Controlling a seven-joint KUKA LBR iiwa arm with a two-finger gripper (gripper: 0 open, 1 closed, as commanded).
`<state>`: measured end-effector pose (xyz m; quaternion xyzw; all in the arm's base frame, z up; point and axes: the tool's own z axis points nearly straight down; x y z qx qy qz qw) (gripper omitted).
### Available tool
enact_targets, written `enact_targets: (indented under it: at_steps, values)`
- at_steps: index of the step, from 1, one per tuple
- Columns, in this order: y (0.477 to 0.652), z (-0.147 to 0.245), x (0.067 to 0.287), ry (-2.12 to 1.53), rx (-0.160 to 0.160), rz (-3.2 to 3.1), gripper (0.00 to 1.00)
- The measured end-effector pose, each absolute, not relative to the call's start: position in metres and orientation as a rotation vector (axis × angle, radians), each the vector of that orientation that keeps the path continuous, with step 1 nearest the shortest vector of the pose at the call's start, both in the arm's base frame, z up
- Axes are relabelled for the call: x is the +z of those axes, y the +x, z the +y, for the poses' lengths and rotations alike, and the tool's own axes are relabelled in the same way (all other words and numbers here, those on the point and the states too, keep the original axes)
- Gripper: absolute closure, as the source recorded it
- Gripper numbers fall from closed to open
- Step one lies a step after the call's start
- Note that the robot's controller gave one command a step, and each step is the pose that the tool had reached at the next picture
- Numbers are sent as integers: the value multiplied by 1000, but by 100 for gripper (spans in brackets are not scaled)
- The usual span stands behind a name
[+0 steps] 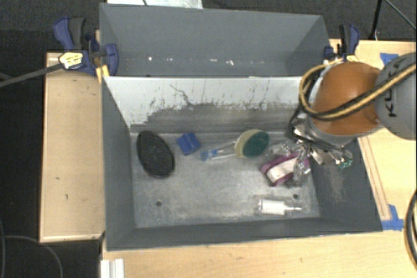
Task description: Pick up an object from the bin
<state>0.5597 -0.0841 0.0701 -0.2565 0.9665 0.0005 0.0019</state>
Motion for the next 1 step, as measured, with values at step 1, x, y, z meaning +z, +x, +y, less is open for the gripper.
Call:
enact_targets:
  at_steps: [1]
  values:
    - [533, -56, 209, -842, -4, 3018, 100]
